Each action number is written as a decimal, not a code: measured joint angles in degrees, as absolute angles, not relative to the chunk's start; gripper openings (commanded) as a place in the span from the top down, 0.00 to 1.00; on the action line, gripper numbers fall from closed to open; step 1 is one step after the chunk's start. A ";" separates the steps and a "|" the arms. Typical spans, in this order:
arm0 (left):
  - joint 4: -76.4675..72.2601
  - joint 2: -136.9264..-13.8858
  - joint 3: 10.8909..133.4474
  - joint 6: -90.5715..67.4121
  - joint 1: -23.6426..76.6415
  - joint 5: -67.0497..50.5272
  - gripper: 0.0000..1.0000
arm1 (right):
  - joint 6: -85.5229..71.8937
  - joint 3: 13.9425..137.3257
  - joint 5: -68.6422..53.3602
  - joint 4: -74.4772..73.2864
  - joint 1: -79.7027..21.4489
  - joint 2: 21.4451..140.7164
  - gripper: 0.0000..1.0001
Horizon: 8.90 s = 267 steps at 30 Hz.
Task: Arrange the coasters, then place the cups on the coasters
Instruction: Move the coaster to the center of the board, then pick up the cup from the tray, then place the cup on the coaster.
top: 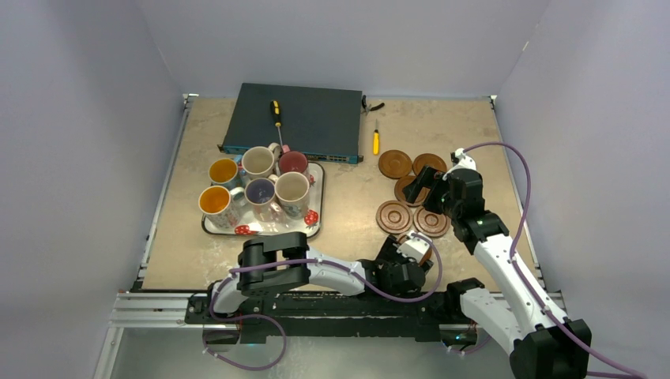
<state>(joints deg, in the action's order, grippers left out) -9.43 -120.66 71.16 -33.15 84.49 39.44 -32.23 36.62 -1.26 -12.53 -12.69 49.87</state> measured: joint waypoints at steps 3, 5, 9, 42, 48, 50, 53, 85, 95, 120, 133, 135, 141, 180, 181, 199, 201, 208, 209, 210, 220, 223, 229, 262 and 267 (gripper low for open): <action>-9.43 -120.66 71.16 -33.15 84.49 39.44 0.16 | -32.10 36.62 -1.28 -12.53 -12.69 49.87 0.02; -9.45 -120.66 71.16 -33.19 84.49 39.44 0.14 | -32.05 36.62 -1.28 -12.53 -12.69 49.87 0.02; -9.45 -120.53 71.09 -33.21 84.49 39.33 0.09 | -31.92 36.62 -1.26 -12.56 -12.69 49.87 0.02; 22.15 -79.92 64.97 -21.91 58.46 19.49 0.08 | -27.20 40.62 -7.29 -12.95 -12.69 48.47 0.02; 23.75 -77.54 68.64 -17.85 40.95 14.35 0.07 | -27.38 44.82 -10.72 -12.93 -14.37 52.40 0.02; 22.81 -77.28 69.52 -17.28 35.11 12.64 0.07 | -28.12 46.44 -9.23 -13.04 -17.85 54.30 0.03; 20.67 -77.25 70.26 -16.93 27.03 10.39 0.07 | -29.95 50.09 -4.71 -13.43 -28.03 58.83 0.09; 10.61 -68.45 60.75 -15.42 15.18 13.93 0.10 | -20.78 102.54 23.00 -29.71 -55.81 116.57 0.46; 10.37 -68.18 60.73 -15.49 15.00 13.65 0.10 | -18.83 103.98 22.85 -29.95 -55.81 118.93 0.91; 10.37 -67.57 60.73 -15.92 14.63 13.30 0.10 | -27.75 94.24 19.92 -38.59 -56.25 98.91 1.00; 8.78 -71.42 72.25 -16.36 14.09 13.19 0.07 | -24.32 86.39 21.82 -42.65 -40.23 86.48 1.00; 7.14 -71.13 71.57 -16.43 13.15 12.08 0.07 | -22.55 85.49 21.52 -41.71 -35.09 86.50 1.00; 5.26 -69.21 64.99 -16.84 8.58 11.05 0.07 | -15.55 83.53 17.39 -36.67 -22.13 87.07 1.00; 3.90 -69.73 64.36 -17.47 8.62 3.60 0.09 | 0.27 94.28 -1.06 -27.90 -8.99 107.79 1.00; 3.90 -69.73 64.36 -17.47 8.62 3.57 0.09 | 0.12 94.28 -1.08 -27.90 -8.97 107.79 1.00; 3.90 -70.00 64.36 -17.58 8.51 3.11 0.09 | -0.16 93.67 -1.06 -27.14 -8.97 108.14 1.00; 3.90 -70.06 64.36 -17.63 8.38 3.09 0.09 | -0.27 93.30 -1.06 -27.07 -8.99 108.31 1.00; 3.90 -70.22 64.36 -18.06 8.25 2.94 0.10 | -0.45 92.33 -0.99 -27.05 -8.99 108.62 1.00; 3.90 -70.22 64.36 -18.20 8.25 2.92 0.10 | -0.45 92.31 -0.99 -27.07 -8.99 108.62 1.00; 3.90 -70.22 64.36 -18.31 8.25 2.90 0.10 | -0.45 92.31 -0.99 -27.07 -8.99 108.62 1.00; 3.90 -70.28 64.36 -18.46 8.12 2.50 0.10 | -0.64 92.31 -1.04 -26.81 -8.97 109.10 0.96; 3.90 -70.28 64.36 -18.46 7.99 2.31 0.11 | -0.91 92.31 -1.06 -26.79 -8.93 109.14 0.92; 3.88 -70.41 64.36 -18.48 7.88 1.93 0.11 | -0.84 92.33 -0.97 -26.61 -8.91 109.36 0.78; 4.14 -76.53 64.62 -19.92 7.35 -5.91 0.13 | -7.51 93.25 6.61 -26.59 -9.89 92.31 0.40; 4.56 -76.66 64.62 -20.25 7.33 -5.45 0.13 | -12.71 93.10 8.03 -26.57 -16.25 86.02 0.40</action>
